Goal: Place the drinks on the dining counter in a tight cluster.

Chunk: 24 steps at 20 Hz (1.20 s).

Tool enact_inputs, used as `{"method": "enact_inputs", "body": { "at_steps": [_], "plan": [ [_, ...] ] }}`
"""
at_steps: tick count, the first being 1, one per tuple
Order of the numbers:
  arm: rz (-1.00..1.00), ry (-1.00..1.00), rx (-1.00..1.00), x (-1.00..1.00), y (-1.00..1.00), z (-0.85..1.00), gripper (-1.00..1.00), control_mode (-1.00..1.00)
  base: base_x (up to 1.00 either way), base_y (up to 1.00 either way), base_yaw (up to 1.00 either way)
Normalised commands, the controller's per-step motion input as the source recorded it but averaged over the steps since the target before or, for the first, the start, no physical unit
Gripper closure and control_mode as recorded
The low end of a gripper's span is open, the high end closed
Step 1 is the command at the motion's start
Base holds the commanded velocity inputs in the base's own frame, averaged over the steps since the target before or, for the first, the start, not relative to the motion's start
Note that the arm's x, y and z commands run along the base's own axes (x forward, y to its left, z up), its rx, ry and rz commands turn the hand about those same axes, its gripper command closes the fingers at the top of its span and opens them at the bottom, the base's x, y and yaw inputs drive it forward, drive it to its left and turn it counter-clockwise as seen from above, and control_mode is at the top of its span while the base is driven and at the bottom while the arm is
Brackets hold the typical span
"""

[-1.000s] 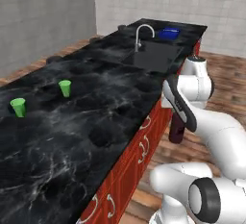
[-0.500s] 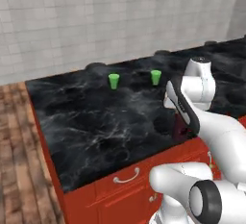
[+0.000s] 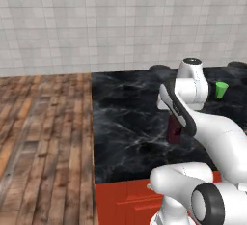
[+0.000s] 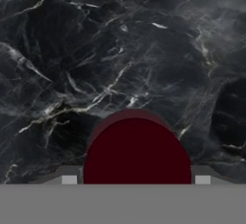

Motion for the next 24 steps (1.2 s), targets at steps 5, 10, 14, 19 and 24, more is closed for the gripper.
{"method": "enact_inputs", "body": {
  "at_steps": [5, 10, 14, 19, 24],
  "plan": [
    [0.0, 0.0, 0.0, 0.0, 0.0, 0.0, 1.0, 1.0, 0.47, -0.21, 0.28],
    [0.0, 0.0, 0.0, 0.0, 0.0, 0.0, 1.0, 1.0, 0.12, -0.01, 0.04],
    [0.0, 0.0, 0.0, 0.0, 0.0, 0.0, 1.0, 1.0, 0.06, 0.0, 0.0],
    [0.0, 0.08, 0.0, 0.2, -0.14, -0.09, 1.0, -1.0, 0.04, -0.01, 0.0],
    [0.0, 0.02, 0.0, 0.21, -0.35, -0.22, 1.0, -1.0, 0.0, 0.0, 0.0]
  ]
}}
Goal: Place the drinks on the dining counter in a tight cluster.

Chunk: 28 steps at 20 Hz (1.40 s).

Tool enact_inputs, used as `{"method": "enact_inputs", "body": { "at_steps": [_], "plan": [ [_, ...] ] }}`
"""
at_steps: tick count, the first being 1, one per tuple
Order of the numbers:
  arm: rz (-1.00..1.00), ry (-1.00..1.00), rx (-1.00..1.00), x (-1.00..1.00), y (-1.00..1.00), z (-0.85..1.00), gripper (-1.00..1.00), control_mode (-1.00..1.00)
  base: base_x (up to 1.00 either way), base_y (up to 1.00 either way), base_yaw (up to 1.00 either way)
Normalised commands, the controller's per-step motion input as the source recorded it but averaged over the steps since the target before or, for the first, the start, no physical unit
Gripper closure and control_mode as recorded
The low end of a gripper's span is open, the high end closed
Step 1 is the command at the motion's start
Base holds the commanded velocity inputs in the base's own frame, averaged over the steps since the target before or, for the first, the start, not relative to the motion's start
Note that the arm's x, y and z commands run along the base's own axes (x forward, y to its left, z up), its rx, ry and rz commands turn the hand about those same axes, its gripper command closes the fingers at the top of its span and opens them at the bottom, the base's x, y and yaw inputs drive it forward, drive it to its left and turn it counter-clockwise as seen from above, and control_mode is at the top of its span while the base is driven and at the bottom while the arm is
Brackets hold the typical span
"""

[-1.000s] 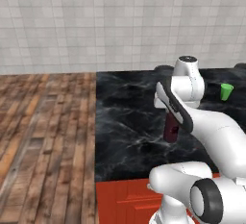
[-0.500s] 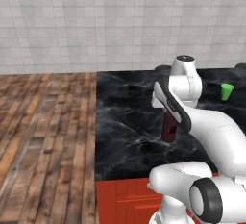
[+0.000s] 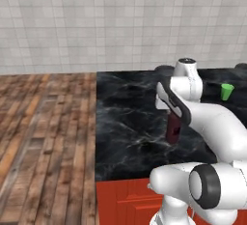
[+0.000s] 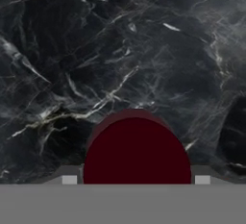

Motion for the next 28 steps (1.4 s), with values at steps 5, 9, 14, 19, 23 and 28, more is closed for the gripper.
{"method": "enact_inputs", "body": {
  "at_steps": [5, 9, 14, 19, 23, 28],
  "plan": [
    [0.0, -0.1, 0.0, 0.15, -0.21, -0.16, 1.0, -1.0, 0.0, 0.0, 0.0],
    [0.0, -0.12, 0.0, 0.01, 0.0, -0.17, 1.0, -1.0, 0.0, 0.0, 0.0],
    [0.0, -0.01, 0.0, 0.09, 0.0, -0.21, 1.0, -1.0, 0.0, 0.0, 0.0],
    [0.0, 0.0, 0.0, 0.06, 0.0, -0.23, 1.0, -1.0, 0.0, 0.0, 0.0],
    [0.0, -0.02, 0.0, 0.01, 0.0, -0.24, 1.0, -1.0, 0.0, 0.0, 0.0],
    [0.0, -0.03, 0.0, -0.03, 0.0, -0.28, 1.0, -1.0, 0.0, 0.0, 0.0]
  ]
}}
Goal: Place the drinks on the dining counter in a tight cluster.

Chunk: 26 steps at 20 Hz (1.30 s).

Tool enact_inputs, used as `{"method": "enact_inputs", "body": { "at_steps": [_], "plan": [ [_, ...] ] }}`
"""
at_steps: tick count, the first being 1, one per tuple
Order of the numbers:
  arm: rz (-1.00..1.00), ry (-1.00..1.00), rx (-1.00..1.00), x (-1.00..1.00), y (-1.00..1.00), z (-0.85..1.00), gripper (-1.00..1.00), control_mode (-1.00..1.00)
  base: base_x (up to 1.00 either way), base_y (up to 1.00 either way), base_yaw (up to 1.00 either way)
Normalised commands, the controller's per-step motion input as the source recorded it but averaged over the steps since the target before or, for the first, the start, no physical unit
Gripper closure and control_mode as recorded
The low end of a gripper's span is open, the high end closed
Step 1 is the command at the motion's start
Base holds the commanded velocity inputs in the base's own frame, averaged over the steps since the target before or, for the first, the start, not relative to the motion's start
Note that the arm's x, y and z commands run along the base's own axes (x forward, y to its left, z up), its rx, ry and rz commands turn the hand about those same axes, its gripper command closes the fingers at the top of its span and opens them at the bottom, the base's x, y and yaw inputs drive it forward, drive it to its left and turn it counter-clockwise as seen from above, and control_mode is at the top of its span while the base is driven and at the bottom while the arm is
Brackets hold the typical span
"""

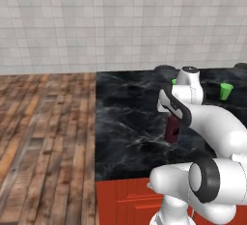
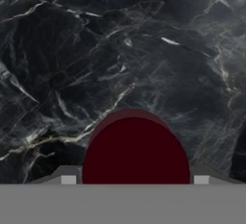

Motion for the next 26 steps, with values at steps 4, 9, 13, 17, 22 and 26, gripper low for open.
{"method": "enact_inputs", "body": {
  "at_steps": [4, 9, 13, 17, 22, 26],
  "plan": [
    [0.0, 0.0, 0.0, -0.12, 0.0, -0.31, -1.0, -1.0, 0.0, 0.0, 0.0],
    [0.0, 0.0, 0.0, -0.08, -0.01, -0.08, -1.0, -1.0, 0.0, 0.0, 0.0],
    [0.0, 0.0, 0.0, -0.13, 0.0, 0.0, -1.0, -1.0, 0.0, 0.0, 0.0],
    [0.0, 0.0, 0.0, -0.16, 0.02, 0.02, -1.0, -1.0, 0.0, 0.0, 0.0],
    [0.0, 0.0, 0.0, -0.12, 0.06, 0.1, -1.0, -1.0, 0.0, 0.0, 0.0],
    [0.01, 0.0, 0.0, -0.28, 0.07, 0.11, -1.0, -1.0, 0.0, 0.0, 0.0]
  ]
}}
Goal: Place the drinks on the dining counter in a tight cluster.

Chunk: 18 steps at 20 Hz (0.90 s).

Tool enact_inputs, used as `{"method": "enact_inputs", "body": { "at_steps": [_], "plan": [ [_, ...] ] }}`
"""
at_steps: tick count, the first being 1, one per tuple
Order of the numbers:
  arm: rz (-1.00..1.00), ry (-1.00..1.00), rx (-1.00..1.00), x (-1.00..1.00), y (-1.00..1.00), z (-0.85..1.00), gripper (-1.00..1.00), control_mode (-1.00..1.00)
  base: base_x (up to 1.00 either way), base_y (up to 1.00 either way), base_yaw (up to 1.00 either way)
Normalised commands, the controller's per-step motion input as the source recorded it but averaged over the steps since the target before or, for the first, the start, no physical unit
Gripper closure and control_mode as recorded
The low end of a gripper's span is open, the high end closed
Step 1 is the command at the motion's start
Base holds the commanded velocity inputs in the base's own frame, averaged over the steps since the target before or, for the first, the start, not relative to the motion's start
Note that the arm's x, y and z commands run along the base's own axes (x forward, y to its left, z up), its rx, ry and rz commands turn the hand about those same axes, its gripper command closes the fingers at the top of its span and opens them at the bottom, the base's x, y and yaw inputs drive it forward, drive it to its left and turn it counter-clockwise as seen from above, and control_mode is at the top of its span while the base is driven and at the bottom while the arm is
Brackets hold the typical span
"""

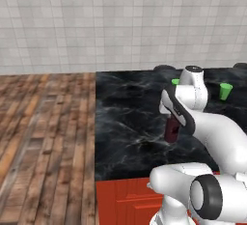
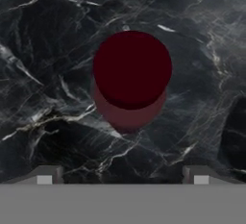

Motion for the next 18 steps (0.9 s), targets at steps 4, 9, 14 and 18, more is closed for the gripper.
{"method": "enact_inputs", "body": {
  "at_steps": [4, 9, 14, 18],
  "plan": [
    [0.0, 0.0, 0.0, -0.29, 0.03, 0.04, -1.0, -1.0, 0.0, 0.0, 0.0],
    [0.0, 0.0, 0.0, -0.39, 0.01, 0.04, -1.0, -1.0, 0.0, 0.0, 0.0],
    [0.0, 0.0, 0.0, -0.45, 0.02, 0.09, -1.0, -1.0, 0.0, 0.0, 0.0],
    [0.0, 0.0, 0.0, -0.38, 0.04, 0.15, -1.0, -1.0, 0.0, 0.0, 0.0]
  ]
}}
